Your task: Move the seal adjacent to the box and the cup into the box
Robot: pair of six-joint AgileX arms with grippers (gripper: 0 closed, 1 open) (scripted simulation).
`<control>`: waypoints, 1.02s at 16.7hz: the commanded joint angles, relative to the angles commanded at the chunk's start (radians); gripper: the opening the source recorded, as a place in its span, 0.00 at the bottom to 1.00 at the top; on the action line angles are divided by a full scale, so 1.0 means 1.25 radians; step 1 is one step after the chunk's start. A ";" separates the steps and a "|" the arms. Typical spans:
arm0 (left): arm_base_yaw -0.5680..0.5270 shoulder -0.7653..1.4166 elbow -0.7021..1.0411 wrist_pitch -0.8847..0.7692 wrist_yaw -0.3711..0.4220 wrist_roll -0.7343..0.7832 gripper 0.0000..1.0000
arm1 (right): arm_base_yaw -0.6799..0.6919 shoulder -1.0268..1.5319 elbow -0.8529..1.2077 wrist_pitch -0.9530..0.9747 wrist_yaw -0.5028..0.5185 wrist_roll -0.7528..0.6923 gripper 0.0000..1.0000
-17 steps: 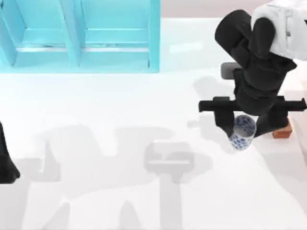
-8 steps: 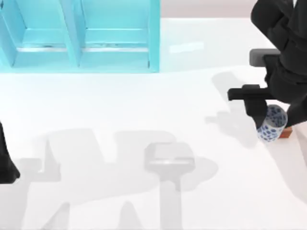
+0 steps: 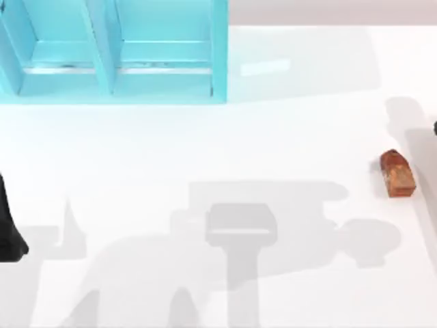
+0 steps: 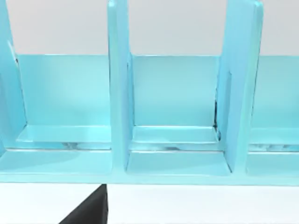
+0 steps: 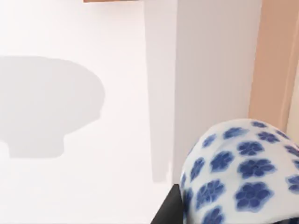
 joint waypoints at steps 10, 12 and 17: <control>0.000 0.000 0.000 0.000 0.000 0.000 1.00 | -0.494 -0.144 -0.178 0.034 0.002 -0.501 0.00; 0.000 0.000 0.000 0.000 0.000 0.000 1.00 | -0.506 -0.150 -0.185 0.036 0.001 -0.513 0.00; 0.000 0.000 0.000 0.000 0.000 0.000 1.00 | -0.502 -0.144 -0.193 0.047 0.001 -0.509 0.00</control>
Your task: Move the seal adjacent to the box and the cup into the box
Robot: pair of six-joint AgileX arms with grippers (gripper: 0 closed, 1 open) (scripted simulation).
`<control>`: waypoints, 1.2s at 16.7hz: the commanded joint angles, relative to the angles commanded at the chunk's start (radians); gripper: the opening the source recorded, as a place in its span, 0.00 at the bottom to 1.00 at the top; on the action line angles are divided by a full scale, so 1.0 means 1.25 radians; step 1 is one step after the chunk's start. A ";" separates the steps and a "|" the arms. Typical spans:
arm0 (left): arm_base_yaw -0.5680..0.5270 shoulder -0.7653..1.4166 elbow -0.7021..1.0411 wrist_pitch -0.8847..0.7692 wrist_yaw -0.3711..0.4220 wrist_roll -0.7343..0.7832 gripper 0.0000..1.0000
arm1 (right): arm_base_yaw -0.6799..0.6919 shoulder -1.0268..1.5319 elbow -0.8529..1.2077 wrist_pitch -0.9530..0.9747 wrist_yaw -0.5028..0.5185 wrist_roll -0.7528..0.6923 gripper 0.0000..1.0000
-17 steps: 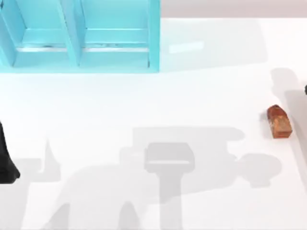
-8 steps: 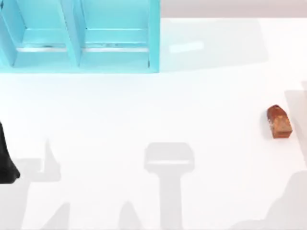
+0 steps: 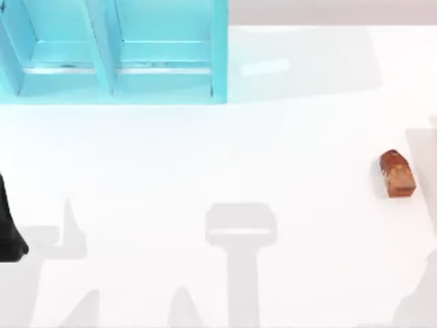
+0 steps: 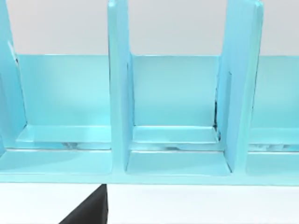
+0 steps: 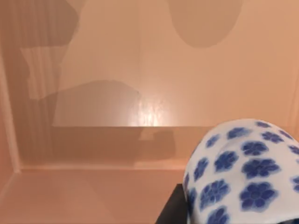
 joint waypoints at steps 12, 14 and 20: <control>0.000 0.000 0.000 0.000 0.000 0.000 1.00 | -0.002 0.045 -0.155 0.203 0.000 -0.001 0.00; 0.000 0.000 0.000 0.000 0.000 0.000 1.00 | -0.002 0.045 -0.155 0.203 0.000 -0.001 0.00; 0.000 0.000 0.000 0.000 0.000 0.000 1.00 | -0.002 0.045 -0.155 0.203 0.000 -0.001 0.45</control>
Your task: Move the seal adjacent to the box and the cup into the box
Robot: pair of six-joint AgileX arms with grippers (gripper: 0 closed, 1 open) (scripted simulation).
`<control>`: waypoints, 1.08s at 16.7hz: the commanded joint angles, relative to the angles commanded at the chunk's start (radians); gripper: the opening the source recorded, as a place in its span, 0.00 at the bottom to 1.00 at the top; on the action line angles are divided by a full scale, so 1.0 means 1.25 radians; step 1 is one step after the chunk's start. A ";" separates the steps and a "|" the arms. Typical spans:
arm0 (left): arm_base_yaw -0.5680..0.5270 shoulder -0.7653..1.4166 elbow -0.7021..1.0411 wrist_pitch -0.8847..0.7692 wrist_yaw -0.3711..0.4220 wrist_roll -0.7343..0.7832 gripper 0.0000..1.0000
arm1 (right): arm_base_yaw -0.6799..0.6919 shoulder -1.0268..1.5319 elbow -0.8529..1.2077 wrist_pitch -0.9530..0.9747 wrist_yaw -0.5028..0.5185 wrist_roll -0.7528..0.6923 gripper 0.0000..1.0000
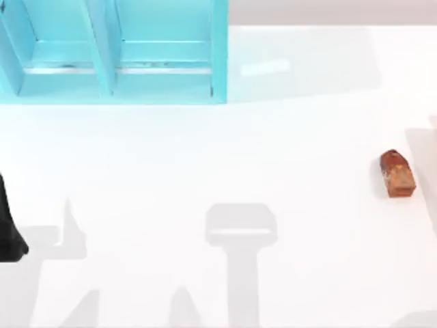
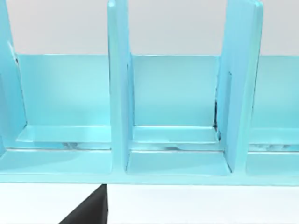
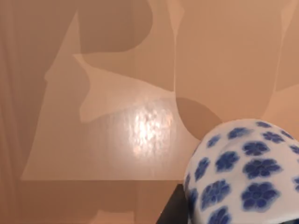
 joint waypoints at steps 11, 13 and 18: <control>0.000 0.000 0.000 0.000 0.000 0.000 1.00 | 0.000 0.000 0.000 0.000 0.000 0.000 1.00; 0.000 0.000 0.000 0.000 0.000 0.000 1.00 | 0.000 0.000 0.000 0.000 0.000 0.000 1.00; 0.000 0.000 0.000 0.000 0.000 0.000 1.00 | -0.001 -0.001 0.012 -0.013 0.000 0.000 1.00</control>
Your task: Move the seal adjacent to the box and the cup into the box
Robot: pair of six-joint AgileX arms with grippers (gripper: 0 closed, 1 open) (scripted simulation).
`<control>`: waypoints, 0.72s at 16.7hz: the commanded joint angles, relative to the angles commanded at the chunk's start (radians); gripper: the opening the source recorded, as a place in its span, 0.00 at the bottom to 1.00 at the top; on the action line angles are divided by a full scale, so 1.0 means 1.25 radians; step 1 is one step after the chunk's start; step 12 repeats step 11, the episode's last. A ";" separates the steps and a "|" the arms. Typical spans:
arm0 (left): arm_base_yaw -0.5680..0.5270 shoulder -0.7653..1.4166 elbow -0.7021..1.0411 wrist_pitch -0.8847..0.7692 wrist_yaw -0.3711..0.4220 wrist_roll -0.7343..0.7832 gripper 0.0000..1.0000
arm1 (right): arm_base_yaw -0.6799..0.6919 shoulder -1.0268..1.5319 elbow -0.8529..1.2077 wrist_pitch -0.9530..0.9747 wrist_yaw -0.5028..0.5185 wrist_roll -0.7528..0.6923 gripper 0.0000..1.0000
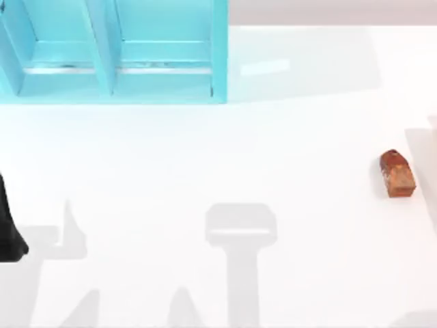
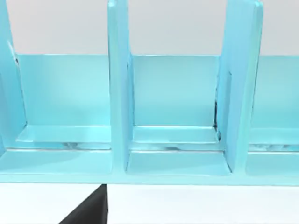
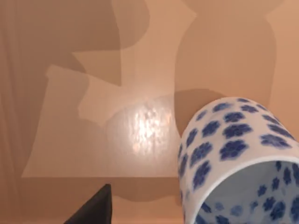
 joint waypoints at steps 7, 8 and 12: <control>0.000 0.000 0.000 0.000 0.000 0.000 1.00 | -0.005 -0.040 0.200 -0.253 0.000 -0.004 1.00; 0.000 0.000 0.000 0.000 0.000 0.000 1.00 | -0.004 -0.047 0.225 -0.281 0.000 -0.004 1.00; 0.000 0.000 0.000 0.000 0.000 0.000 1.00 | -0.003 -0.058 0.254 -0.312 0.000 -0.004 1.00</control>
